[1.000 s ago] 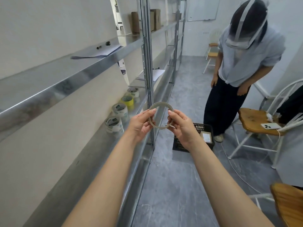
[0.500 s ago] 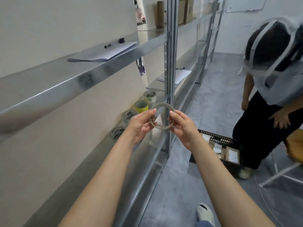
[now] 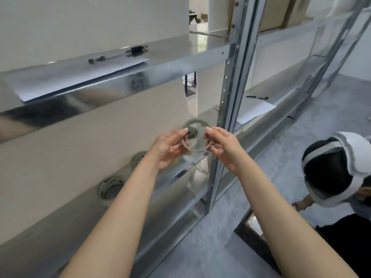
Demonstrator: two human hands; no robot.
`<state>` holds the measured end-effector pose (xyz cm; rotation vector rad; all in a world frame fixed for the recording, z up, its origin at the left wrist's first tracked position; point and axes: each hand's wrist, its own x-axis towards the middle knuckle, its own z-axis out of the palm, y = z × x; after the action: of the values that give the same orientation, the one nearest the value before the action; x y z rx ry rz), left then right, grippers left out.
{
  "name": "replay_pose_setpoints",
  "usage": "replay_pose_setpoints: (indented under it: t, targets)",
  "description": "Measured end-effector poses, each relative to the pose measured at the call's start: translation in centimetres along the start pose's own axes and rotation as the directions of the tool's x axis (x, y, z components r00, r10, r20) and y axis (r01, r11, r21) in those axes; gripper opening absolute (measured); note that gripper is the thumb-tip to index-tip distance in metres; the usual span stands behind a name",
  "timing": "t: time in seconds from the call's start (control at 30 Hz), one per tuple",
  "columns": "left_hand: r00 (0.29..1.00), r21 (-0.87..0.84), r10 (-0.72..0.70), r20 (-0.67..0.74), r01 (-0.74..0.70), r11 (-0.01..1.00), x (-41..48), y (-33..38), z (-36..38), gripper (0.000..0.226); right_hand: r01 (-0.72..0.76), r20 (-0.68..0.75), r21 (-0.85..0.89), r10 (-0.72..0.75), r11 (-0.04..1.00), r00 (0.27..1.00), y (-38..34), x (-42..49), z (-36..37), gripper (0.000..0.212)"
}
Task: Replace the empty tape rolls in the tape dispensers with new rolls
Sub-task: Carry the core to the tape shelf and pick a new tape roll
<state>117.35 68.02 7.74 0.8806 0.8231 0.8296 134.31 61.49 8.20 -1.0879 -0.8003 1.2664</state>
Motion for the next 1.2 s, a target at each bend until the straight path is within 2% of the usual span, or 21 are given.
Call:
replay_pose_setpoints:
  t: [0.1, 0.2, 0.33, 0.47, 0.6, 0.67, 0.73, 0.8, 0.93, 1.07, 1.2]
  targets:
    - [1.000, 0.039, -0.003, -0.029, 0.004, 0.999, 2.9, 0.1, 1.0, 0.018, -0.036, 0.055, -0.021, 0.037, 0.999, 0.998, -1.3, 3.2, -2.0, 0.015]
    - [0.997, 0.015, -0.028, -0.069, 0.029, 0.999, 5.4, 0.5, 1.8, 0.009, -0.076, 0.102, -0.020, 0.078, 0.997, 0.992, -2.1, 6.0, -3.4, 0.020]
    - [0.997, 0.018, -0.026, -0.072, 0.028, 0.999, 7.9, 1.0, 1.9, 0.009, -0.128, 0.158, 0.004, 0.126, 0.992, 0.979, -2.6, 8.8, -4.5, 0.029]
    - [0.999, 0.054, -0.024, -0.023, 0.026, 0.998, 9.5, 0.9, 0.9, 0.032, -0.127, 0.142, -0.038, 0.131, 0.991, 0.981, -2.4, 10.6, -5.6, 0.032]
    - [0.999, 0.055, -0.003, -0.047, 0.006, 0.998, 10.6, 1.1, 0.0, 0.015, -0.158, 0.145, -0.017, 0.159, 0.987, 0.977, -1.0, 12.5, -5.6, 0.051]
    - [0.996, 0.019, 0.010, -0.088, -0.008, 1.000, 11.0, 1.2, -0.8, 0.013, -0.209, 0.097, 0.032, 0.205, 0.977, 0.974, 0.4, 13.8, -6.0, 0.052]
    - [0.993, 0.003, 0.010, -0.115, -0.010, 1.000, 11.2, 1.3, -1.5, 0.013, -0.213, 0.003, -0.066, 0.214, 0.975, 0.977, 2.5, 15.1, -6.7, 0.041]
    - [0.991, 0.005, 0.014, -0.133, -0.014, 1.000, 11.2, 1.4, -2.2, 0.012, -0.193, -0.033, -0.300, 0.192, 0.934, 0.981, 4.8, 16.2, -7.3, 0.031]
    - [0.984, -0.045, 0.005, -0.175, -0.013, 0.999, 11.5, 1.2, -3.8, 0.009, -0.112, 0.027, -0.649, 0.169, 0.752, 0.985, 8.5, 18.1, -7.4, 0.042]
    - [0.978, -0.057, -0.004, -0.209, -0.008, 0.998, 11.5, 0.5, -4.5, 0.008, -0.052, 0.072, -0.787, 0.175, 0.614, 0.982, 10.6, 19.5, -6.7, 0.048]
    - [0.973, -0.060, 0.003, -0.232, -0.018, 0.998, 11.5, -0.3, -5.2, 0.010, -0.041, 0.065, -0.829, 0.168, 0.558, 0.984, 11.5, 20.5, -6.2, 0.036]
